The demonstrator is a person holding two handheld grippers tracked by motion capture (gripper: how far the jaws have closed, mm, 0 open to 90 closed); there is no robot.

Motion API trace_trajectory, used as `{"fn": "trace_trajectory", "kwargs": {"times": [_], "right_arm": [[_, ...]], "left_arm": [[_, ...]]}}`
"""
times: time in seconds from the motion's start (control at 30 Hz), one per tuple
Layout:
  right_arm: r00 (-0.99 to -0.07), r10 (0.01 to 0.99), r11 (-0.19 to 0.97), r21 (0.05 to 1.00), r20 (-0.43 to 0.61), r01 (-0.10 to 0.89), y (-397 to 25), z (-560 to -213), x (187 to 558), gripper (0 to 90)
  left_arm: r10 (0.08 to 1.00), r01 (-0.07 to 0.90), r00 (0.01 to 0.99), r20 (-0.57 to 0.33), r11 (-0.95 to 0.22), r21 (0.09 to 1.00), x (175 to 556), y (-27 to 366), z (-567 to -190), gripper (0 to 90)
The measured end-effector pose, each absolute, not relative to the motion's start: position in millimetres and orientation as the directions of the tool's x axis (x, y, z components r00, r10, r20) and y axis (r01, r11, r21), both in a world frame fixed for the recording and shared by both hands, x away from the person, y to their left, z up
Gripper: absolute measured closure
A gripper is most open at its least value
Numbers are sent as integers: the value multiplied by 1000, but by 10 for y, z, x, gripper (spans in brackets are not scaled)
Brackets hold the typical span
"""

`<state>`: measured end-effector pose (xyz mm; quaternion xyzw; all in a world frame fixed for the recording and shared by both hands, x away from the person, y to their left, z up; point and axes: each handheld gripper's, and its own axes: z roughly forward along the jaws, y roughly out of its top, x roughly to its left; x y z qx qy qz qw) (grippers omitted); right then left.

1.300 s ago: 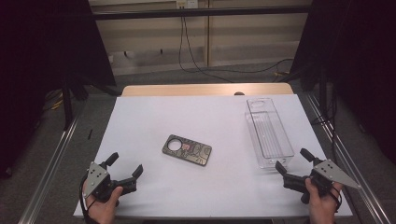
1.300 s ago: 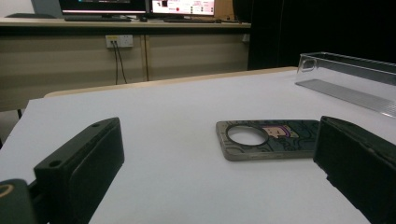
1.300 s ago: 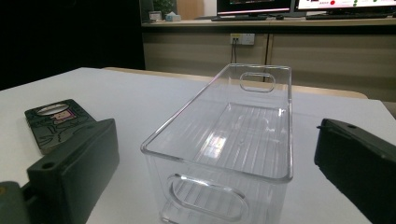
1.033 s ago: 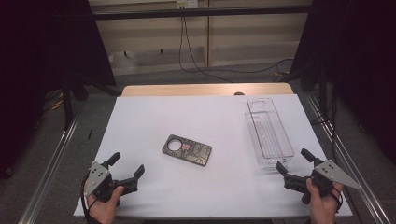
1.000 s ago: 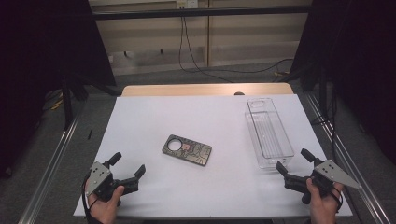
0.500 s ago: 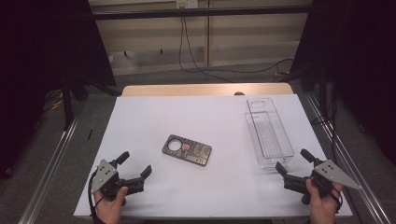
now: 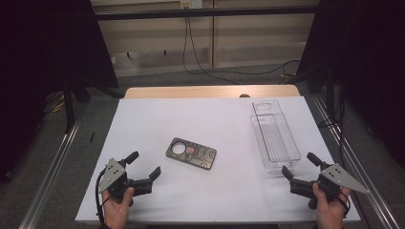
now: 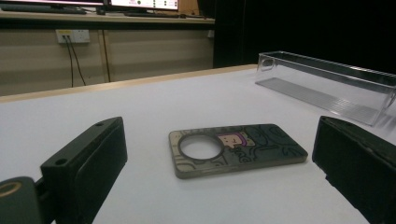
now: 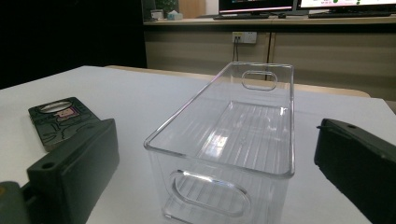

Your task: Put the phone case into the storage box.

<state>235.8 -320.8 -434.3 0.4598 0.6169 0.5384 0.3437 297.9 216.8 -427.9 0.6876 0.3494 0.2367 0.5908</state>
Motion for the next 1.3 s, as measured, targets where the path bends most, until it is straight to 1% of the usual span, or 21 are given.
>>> {"fn": "trace_trajectory", "kwargs": {"times": [0.2, 0.33, 0.43, 0.47, 0.5, 0.53, 0.63, 0.77, 0.83, 0.87, 0.97, 1.3], "right_arm": [[-341, 937, 0, 980, 69, 198, -3209, -4345, 2360, 0], [-343, 937, 5, 980, 65, 198, -3202, -4345, 2359, 0], [-341, 938, 2, 980, 67, 198, -3208, -4345, 2358, 0], [-341, 938, 0, 980, 69, 199, -3209, -4346, 2357, 0], [-341, 938, 0, 980, 69, 199, -3209, -4346, 2357, 0], [-341, 938, 1, 980, 69, 200, -3210, -4347, 2357, 0], [-340, 938, 4, 980, 66, 201, -3209, -4349, 2357, 0], [-340, 938, 4, 980, 66, 200, -3207, -4348, 2359, 0], [-340, 938, 3, 980, 67, 200, -3207, -4348, 2358, 0], [-340, 938, 3, 980, 66, 199, -3208, -4347, 2359, 0], [-339, 938, 3, 980, 67, 200, -3209, -4347, 2357, 0], [-341, 937, 3, 979, 67, 201, -3208, -4348, 2357, 0]], "left_arm": [[759, 203, 646, -84, -64, 977, 3046, 2110, -4281, 33], [761, 192, 646, -48, -101, 976, 3109, 1988, -4278, 34], [741, 209, 666, -88, -73, 975, 3155, 1946, -4252, 34], [741, 209, 666, -88, -73, 975, 3155, 1946, -4252, 34], [750, 201, 657, -77, -75, 977, 3160, 1931, -4241, 34], [753, 178, 657, -45, -96, 979, 3181, 1926, -4215, 34], [760, 181, 648, -56, -82, 980, 3206, 1920, -4199, 34], [769, 173, 639, -36, -98, 980, 3267, 1884, -4172, 31], [761, 165, 648, -34, -96, 982, 3305, 1861, -4166, 29], [759, 173, 649, -48, -87, 981, 3327, 1845, -4165, 25], [750, 146, 661, -30, -89, 985, 3381, 1794, -4162, 18], [724, 126, 689, -26, -84, 988, 3486, 1649, -4123, 10]]}}
